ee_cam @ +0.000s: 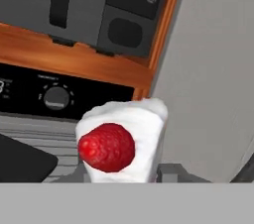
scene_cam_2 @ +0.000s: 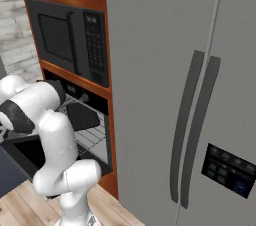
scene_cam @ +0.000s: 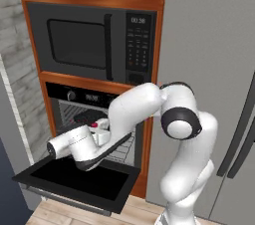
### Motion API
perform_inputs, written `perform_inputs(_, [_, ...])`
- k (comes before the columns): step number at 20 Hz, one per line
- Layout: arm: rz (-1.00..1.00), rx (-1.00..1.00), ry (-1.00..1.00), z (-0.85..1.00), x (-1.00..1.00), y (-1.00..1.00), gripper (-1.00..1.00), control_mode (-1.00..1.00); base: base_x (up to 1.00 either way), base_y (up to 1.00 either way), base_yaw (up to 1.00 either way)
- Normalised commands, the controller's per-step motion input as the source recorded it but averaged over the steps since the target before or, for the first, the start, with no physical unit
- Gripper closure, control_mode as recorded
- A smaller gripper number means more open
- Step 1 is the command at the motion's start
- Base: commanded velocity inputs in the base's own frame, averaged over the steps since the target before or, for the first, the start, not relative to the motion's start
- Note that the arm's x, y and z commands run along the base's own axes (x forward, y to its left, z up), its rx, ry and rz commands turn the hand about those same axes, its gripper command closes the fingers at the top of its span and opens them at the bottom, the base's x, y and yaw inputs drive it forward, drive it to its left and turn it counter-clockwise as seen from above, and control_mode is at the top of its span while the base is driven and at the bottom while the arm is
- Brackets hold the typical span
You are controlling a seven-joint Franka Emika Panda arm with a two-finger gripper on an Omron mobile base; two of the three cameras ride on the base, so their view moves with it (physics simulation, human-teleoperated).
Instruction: Take the baked cake out of the oven and place it on the plate for cooling. Then close the oven door.
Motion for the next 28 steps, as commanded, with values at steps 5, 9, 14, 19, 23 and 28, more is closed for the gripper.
perform_inputs(5, [-0.21, 0.15, -0.04, 0.6, -0.36, -0.76, 1.0, -1.0, 0.0, 0.0, 0.0])
perform_inputs(9, [-0.19, 0.1, -0.13, 0.44, -0.4, -0.66, 1.0, -1.0, 0.0, 0.0, 0.0])
perform_inputs(14, [-0.22, 0.01, -0.23, 0.12, -0.58, -0.45, 1.0, -1.0, 0.0, 0.0, 0.0])
perform_inputs(19, [-0.18, 0.0, -0.16, 0.14, -0.35, -0.34, 1.0, -1.0, 0.0, 0.0, 0.0])
perform_inputs(23, [-0.05, 0.0, 0.0, 0.09, 0.0, -0.23, 1.0, -1.0, 0.0, 0.0, 0.0])
perform_inputs(28, [0.0, 0.04, 0.0, 0.05, 0.0, -0.16, 1.0, -1.0, 0.0, 0.0, 0.0])
